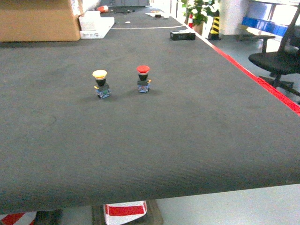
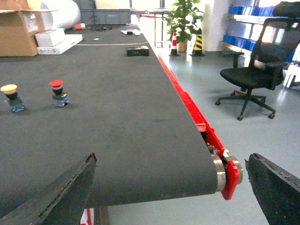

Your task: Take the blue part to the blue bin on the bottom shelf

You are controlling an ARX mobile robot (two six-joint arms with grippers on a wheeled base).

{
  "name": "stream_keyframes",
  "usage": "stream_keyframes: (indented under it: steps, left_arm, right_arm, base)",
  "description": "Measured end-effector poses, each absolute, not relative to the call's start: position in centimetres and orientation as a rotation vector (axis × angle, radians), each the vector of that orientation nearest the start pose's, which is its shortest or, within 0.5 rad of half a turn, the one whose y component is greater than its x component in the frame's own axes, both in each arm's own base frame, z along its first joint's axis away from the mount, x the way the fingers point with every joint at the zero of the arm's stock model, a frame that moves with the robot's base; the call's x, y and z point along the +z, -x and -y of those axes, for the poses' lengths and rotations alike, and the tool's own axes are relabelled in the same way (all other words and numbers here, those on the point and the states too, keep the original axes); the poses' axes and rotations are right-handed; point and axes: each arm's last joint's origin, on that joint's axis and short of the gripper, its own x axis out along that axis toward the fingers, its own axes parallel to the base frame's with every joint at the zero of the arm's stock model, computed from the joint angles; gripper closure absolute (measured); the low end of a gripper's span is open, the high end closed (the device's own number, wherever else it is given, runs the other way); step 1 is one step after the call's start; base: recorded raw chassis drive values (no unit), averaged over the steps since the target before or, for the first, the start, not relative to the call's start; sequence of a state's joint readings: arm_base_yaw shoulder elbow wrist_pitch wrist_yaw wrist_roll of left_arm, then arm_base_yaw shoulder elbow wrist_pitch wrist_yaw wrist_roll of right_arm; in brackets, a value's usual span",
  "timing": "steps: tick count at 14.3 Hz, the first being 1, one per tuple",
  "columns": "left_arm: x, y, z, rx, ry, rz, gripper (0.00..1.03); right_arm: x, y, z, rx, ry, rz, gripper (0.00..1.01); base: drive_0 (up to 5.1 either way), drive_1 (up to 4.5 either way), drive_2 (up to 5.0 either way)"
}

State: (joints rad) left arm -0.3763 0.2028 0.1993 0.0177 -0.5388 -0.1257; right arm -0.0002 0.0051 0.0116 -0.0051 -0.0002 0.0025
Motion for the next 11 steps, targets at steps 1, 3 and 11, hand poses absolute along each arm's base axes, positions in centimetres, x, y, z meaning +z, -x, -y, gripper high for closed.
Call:
stream_keyframes:
  steps: [1, 3, 11]
  left_arm:
    - [21.72, -9.77, 2.26, 0.162, 0.132, 0.023, 0.59]
    - [21.72, -9.77, 2.26, 0.162, 0.132, 0.024, 0.59]
    - [21.72, -9.77, 2.26, 0.162, 0.132, 0.023, 0.59]
  right_arm:
    - [16.66, -9.73, 0.00, 0.000, -0.002, 0.001, 0.03]
    - [16.66, -9.73, 0.00, 0.000, -0.003, 0.001, 0.03]
    - [16.65, -9.73, 0.00, 0.000, -0.002, 0.001, 0.03]
  base:
    - [-1.7, -1.73, -1.7]
    - [-1.6, -1.59, -1.6]
    - [-1.6, -1.61, -1.6]
